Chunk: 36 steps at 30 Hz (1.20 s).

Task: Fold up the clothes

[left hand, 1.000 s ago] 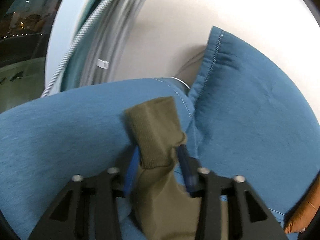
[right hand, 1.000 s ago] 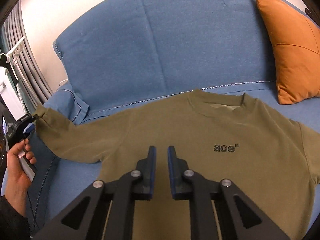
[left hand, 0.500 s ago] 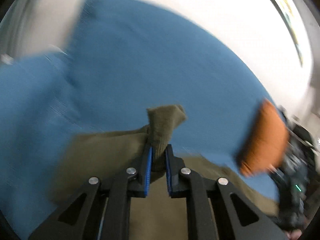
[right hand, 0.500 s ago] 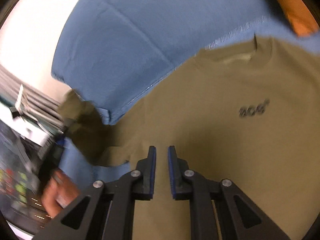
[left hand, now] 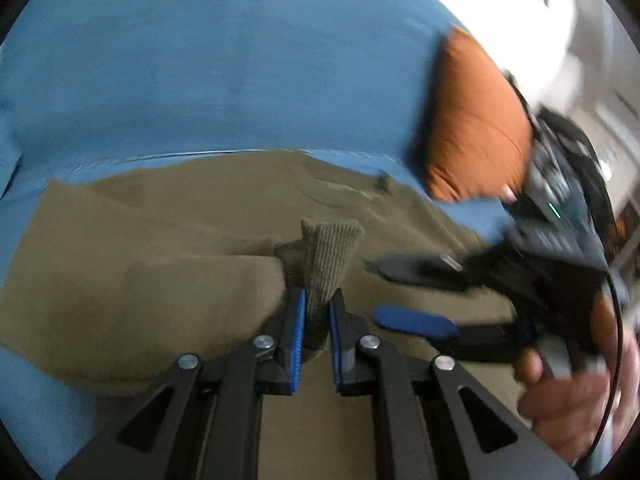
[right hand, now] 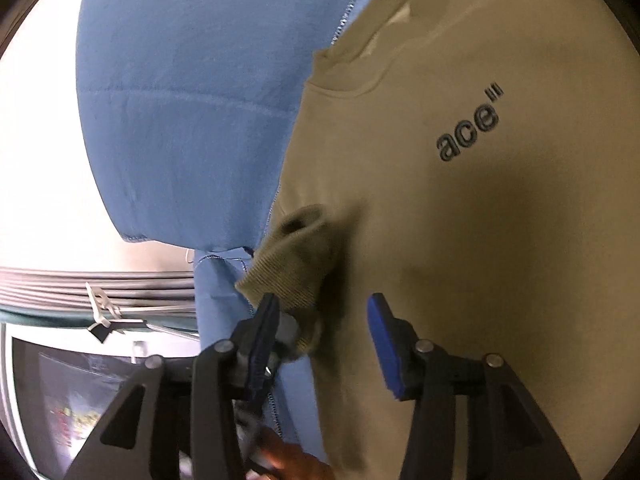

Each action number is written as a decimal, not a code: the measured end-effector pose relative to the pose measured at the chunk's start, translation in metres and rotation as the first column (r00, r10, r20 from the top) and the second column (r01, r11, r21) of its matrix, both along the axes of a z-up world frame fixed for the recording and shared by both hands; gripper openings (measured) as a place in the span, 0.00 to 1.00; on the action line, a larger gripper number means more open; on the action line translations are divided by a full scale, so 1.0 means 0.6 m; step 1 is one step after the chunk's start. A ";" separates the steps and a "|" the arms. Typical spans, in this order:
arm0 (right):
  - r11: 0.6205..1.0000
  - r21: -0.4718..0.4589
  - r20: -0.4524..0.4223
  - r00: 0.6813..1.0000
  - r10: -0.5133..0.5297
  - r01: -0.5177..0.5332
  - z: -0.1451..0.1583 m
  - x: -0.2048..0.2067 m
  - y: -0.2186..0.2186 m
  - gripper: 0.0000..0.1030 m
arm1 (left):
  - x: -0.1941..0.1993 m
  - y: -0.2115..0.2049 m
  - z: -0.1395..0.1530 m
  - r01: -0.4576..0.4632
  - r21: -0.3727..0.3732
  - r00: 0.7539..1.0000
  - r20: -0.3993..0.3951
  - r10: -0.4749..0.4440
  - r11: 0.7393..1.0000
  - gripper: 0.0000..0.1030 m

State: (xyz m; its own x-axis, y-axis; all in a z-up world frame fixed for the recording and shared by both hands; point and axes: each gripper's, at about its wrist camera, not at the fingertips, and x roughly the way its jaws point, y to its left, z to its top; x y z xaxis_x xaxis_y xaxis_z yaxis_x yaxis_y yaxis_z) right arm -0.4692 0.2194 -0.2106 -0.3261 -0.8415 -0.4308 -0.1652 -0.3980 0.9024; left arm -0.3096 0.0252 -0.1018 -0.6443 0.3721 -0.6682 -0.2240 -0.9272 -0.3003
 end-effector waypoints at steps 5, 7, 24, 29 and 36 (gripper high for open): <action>0.998 -0.054 0.022 0.999 -0.035 0.036 -0.004 -0.006 0.015 0.46 | 0.012 0.077 -0.009 0.174 -0.125 0.984 -0.009 -0.177 0.977 0.10; 0.998 -0.041 0.030 0.999 -0.037 0.038 -0.007 -0.007 0.020 0.46 | 0.023 0.102 -0.011 0.217 -0.190 0.974 -0.024 -0.226 0.957 0.10; 0.856 0.403 -0.316 0.927 -0.201 0.323 0.125 0.017 0.120 0.10 | 0.024 0.058 0.035 0.109 -0.094 0.985 -0.122 -0.120 0.990 0.15; 0.753 0.513 -0.168 0.908 -0.383 0.413 0.075 0.031 0.208 0.10 | 0.000 0.001 0.025 -0.060 -0.062 0.996 -0.069 0.055 0.996 0.15; 0.673 0.612 -0.062 0.874 -0.482 0.414 0.044 0.047 0.245 0.18 | -0.034 -0.134 -0.061 -0.418 -0.037 0.878 0.242 0.414 0.908 0.14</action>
State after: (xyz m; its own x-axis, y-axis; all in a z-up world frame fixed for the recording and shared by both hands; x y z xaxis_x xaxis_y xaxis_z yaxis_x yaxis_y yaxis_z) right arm -0.4407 0.3664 -0.1845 -0.5248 -0.1680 -0.8345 -0.5378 -0.6945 0.4779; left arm -0.3298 -0.0549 -0.1382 -0.5639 0.1175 -0.8175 0.2613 -0.9136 -0.3116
